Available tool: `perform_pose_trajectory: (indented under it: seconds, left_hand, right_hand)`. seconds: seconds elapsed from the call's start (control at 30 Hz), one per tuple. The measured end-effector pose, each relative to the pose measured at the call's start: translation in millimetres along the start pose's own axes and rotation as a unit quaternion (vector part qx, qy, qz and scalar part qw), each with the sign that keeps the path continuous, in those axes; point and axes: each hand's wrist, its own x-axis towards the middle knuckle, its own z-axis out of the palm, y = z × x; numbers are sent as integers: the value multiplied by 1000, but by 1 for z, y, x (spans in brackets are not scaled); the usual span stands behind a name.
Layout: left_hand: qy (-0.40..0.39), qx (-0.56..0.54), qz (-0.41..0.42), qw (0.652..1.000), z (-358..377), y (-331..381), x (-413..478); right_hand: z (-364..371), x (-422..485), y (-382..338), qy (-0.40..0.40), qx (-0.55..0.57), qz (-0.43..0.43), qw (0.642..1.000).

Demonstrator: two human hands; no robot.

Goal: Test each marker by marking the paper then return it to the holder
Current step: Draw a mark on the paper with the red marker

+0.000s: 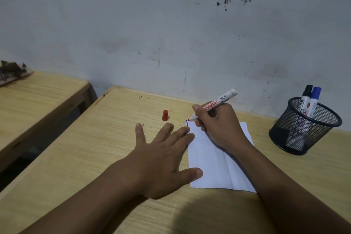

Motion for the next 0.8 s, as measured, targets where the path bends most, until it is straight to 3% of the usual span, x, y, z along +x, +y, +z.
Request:
perform_pose_trajectory:
  seconds: [0.4, 0.53, 0.7, 0.8]
  left_hand:
    - [-4, -4, 0, 1000, -4, 2, -1]
    - [8, -7, 1, 1000, -3, 1, 0]
    - [109, -49, 3, 993, -9, 0, 0]
    - [287, -114, -34, 951, -8, -5, 6]
  right_hand:
    - [-4, 0, -4, -12, -20, -6, 1000]
    - [-3, -2, -2, 3, 31, 8, 999]
    - [-4, -4, -6, 30, 112, 27, 993]
    - [-11, -7, -20, 45, 169, 9, 984]
